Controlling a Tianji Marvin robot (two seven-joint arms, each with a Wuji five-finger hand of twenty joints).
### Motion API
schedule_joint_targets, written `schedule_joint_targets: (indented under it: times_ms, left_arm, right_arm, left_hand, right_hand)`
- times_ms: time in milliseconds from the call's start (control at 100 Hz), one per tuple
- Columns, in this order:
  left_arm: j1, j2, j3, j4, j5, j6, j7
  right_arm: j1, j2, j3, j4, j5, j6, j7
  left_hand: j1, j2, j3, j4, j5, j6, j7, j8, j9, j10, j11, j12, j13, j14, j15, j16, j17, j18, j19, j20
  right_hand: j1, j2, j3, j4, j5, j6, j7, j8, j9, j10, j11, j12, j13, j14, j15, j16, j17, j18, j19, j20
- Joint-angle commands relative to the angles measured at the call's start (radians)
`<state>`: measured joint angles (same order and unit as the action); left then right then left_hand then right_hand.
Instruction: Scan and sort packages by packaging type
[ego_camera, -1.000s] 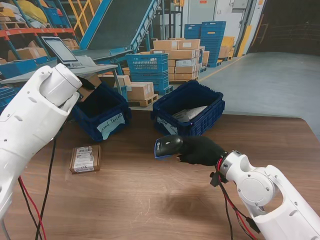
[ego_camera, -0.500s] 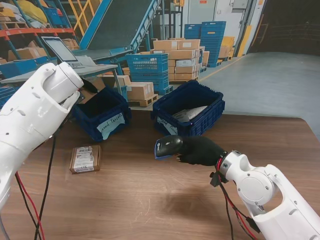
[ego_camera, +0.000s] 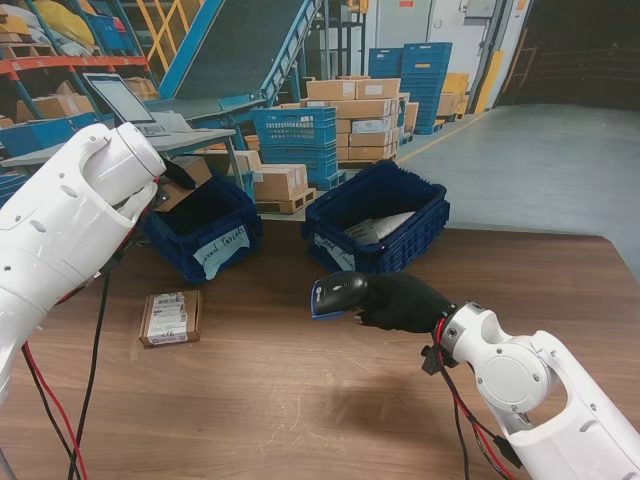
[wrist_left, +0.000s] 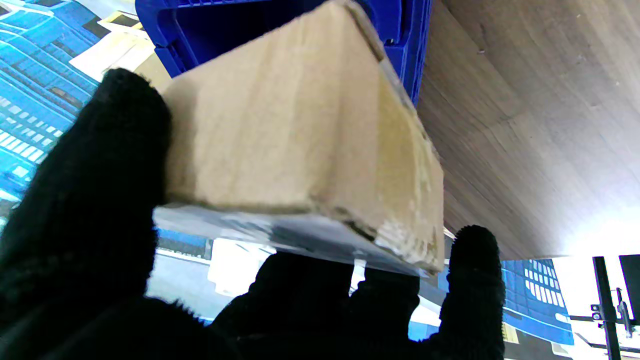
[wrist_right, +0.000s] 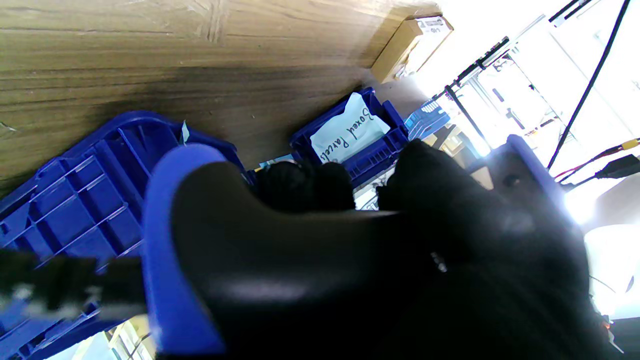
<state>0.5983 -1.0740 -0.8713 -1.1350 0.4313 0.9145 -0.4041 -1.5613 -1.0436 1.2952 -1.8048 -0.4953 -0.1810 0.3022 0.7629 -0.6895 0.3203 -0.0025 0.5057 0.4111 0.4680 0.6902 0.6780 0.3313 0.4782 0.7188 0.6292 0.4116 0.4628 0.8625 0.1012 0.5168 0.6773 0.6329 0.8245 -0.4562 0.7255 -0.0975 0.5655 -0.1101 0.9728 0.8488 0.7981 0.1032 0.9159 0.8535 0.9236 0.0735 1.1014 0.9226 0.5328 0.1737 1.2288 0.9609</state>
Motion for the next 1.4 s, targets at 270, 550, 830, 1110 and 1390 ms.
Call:
schedule_joint_targets:
  times_ms: [270,550,830,1110,1390]
  left_arm:
    - [0.001,0.016,-0.011,-0.042,0.021,0.004,-0.042]
    - [-0.046,0.009,0.011,-0.007,0.022,0.002,-0.042]
    - [-0.1,-0.025,0.06,0.085,-0.006,-0.038,-0.012]
    - [-0.114,-0.04,0.09,0.132,0.003,-0.074,0.004]
    - [-0.136,-0.056,0.116,0.172,-0.02,-0.088,0.015]
  right_arm:
    - [-0.011,-0.003,0.007,-0.019,0.0,0.0,0.014]
    - [-0.01,-0.004,0.004,-0.025,-0.004,0.003,0.011]
    - [0.008,-0.003,-0.001,-0.008,0.005,0.008,0.02]
    - [0.014,-0.002,-0.002,0.004,0.013,0.003,0.024]
    - [-0.003,-0.001,0.008,0.004,0.02,-0.002,0.027]
  left_hand:
    - [0.159,0.187,0.233,0.052,0.122,-0.191,0.164,0.042,0.021,-0.07,0.048,0.004,0.001,-0.024,0.01,0.003,0.002,0.017,0.001,0.015]
    - [0.175,0.161,0.232,0.039,0.137,-0.205,0.202,0.044,0.023,-0.069,0.046,0.004,0.0,-0.024,0.008,0.003,0.002,0.017,0.0,0.015]
    - [0.079,0.284,0.21,0.084,0.083,-0.166,0.05,-0.034,-0.094,-0.046,-0.069,-0.08,-0.097,-0.015,-0.126,-0.126,-0.029,0.005,-0.063,-0.012]
    - [0.05,0.42,0.041,0.124,0.018,-0.116,-0.256,-0.244,-0.269,-0.002,-0.264,-0.273,-0.259,0.004,-0.302,-0.372,-0.077,-0.011,-0.211,-0.071]
    - [0.03,0.517,-0.127,0.114,-0.069,-0.116,-0.412,-0.351,-0.354,0.012,-0.427,-0.386,-0.396,0.009,-0.381,-0.517,-0.119,-0.02,-0.362,-0.135]
  right_hand:
    - [0.115,0.088,0.09,-0.011,0.064,-0.063,0.028,0.015,0.013,0.022,-0.004,0.005,0.004,-0.003,0.003,-0.004,0.002,0.0,0.006,0.007]
    - [0.114,0.088,0.09,-0.011,0.064,-0.064,0.027,0.015,0.012,0.022,-0.005,0.004,0.004,-0.001,0.003,-0.004,0.002,0.0,0.006,0.007]
    - [0.114,0.089,0.089,-0.011,0.063,-0.063,0.027,0.015,0.012,0.022,-0.004,0.005,0.004,0.0,0.004,-0.004,0.002,0.0,0.006,0.007]
    - [0.114,0.088,0.089,-0.011,0.063,-0.063,0.027,0.015,0.013,0.022,-0.004,0.005,0.004,0.0,0.004,-0.004,0.002,-0.002,0.006,0.007]
    - [0.114,0.089,0.089,-0.011,0.063,-0.063,0.027,0.015,0.013,0.022,-0.004,0.005,0.004,0.0,0.004,-0.004,0.002,-0.001,0.006,0.007]
